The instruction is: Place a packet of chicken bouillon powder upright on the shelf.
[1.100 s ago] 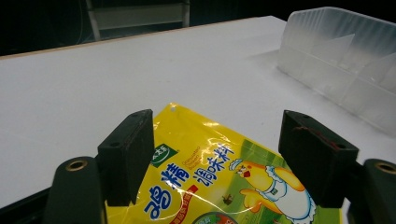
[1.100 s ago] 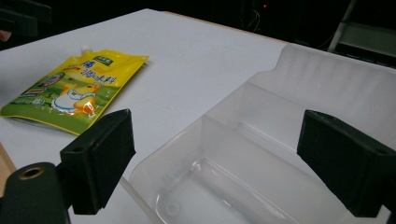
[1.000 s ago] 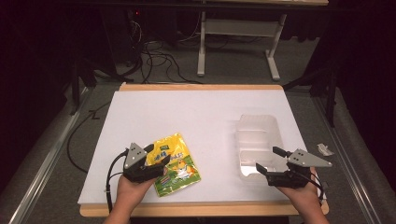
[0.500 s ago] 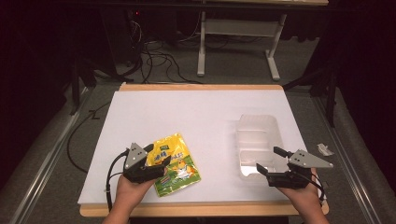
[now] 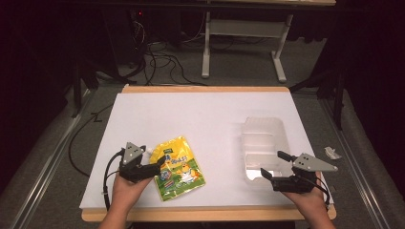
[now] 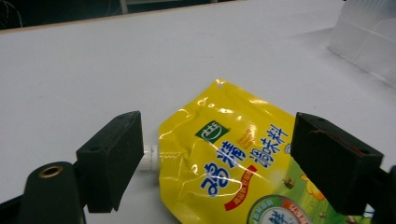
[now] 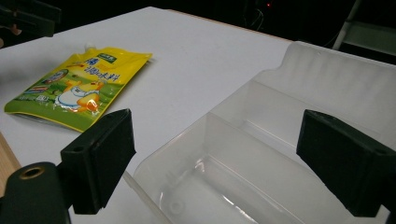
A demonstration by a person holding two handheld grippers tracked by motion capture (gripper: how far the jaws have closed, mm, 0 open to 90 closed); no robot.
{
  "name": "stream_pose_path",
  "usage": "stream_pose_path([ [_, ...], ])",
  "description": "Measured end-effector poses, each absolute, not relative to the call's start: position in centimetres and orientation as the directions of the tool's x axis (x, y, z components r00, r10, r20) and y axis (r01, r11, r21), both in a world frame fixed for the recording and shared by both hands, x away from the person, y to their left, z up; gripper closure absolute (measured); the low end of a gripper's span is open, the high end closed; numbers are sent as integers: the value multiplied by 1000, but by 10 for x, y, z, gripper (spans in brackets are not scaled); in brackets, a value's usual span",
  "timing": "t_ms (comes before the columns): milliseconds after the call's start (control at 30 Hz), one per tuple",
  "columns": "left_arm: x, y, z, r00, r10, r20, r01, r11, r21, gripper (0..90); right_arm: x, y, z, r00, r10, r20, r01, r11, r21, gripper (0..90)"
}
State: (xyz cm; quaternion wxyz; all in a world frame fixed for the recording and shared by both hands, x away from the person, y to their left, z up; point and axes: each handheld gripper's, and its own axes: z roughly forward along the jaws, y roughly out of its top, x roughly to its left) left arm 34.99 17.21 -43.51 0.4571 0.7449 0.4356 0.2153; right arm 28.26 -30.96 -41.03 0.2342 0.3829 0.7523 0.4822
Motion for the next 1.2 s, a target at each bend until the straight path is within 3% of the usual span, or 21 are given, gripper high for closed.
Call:
stream_pose_path([
  [133, 356, 182, -440, 507, 853, -121, 494, -172, 853, 206, 283, -310, -411, -597, 802, 20, 354, 241, 903, 116],
  [367, 373, 205, -460, 448, 846, -290, 642, -78, 763, 254, 283, -308, -412, -601, 799, 23, 363, 247, 898, 119],
  [600, 382, 216, -474, 400, 813, -423, 716, 11, 698, 355, 284, -308, -413, -603, 798, 21, 361, 249, 899, 122],
  [867, 383, 207, -483, 428, 792, -436, 742, -32, 670, 455, 284, -307, -414, -603, 797, 23, 366, 251, 896, 127],
  [1200, 386, 215, -493, 401, 708, -581, 789, 55, 611, 628, 284, -306, -415, -604, 797, 23, 369, 254, 894, 135],
])
